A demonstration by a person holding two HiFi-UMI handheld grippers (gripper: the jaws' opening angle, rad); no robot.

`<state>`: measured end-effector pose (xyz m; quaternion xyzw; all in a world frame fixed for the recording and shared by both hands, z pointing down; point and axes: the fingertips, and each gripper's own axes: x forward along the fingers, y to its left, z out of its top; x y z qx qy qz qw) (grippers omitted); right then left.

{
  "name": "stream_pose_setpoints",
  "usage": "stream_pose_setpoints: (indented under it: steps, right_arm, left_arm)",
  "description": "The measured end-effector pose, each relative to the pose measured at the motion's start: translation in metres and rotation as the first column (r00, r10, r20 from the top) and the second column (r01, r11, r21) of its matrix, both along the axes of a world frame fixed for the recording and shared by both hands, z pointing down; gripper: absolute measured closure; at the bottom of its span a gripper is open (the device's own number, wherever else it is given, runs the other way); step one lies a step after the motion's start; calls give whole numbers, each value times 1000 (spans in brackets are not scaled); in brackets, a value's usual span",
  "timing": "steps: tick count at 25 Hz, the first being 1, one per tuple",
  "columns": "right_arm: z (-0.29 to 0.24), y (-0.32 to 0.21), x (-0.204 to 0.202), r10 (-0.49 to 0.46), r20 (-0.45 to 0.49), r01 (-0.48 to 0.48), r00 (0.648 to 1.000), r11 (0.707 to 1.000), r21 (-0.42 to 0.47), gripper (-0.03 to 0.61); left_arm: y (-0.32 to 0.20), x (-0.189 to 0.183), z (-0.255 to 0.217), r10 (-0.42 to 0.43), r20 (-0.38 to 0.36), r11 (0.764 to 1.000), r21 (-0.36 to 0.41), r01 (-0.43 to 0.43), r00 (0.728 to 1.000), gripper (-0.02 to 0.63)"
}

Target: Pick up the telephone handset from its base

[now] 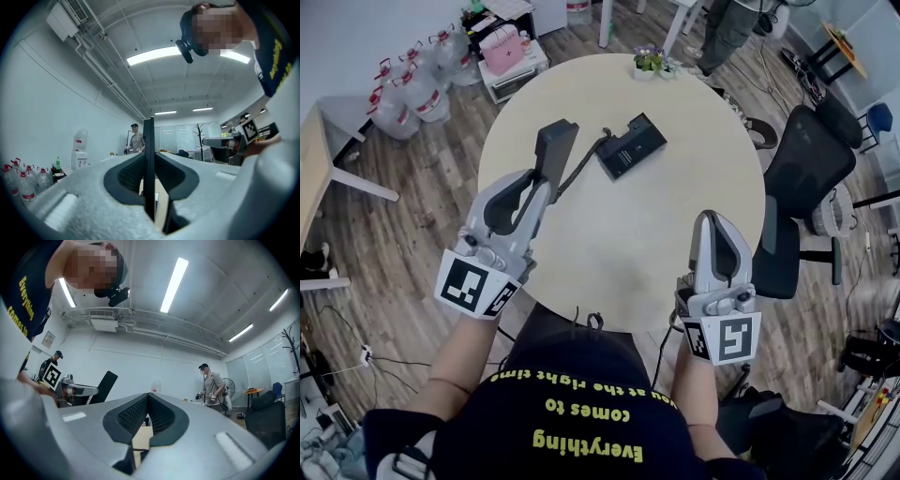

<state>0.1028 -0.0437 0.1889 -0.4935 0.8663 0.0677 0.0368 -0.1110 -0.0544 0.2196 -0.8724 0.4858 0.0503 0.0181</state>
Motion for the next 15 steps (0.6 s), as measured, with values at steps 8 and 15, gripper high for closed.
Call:
stream_pose_setpoints:
  steps: [8, 15]
  right_arm:
    - [2, 4, 2, 11, 19, -11, 1000, 1000, 4, 568]
    - [6, 4, 6, 30, 24, -30, 999, 1000, 0, 568]
  left_arm:
    - [6, 1, 6, 5, 7, 1000, -16, -5, 1000, 543]
    - [6, 4, 13, 8, 11, 999, -35, -8, 1000, 541]
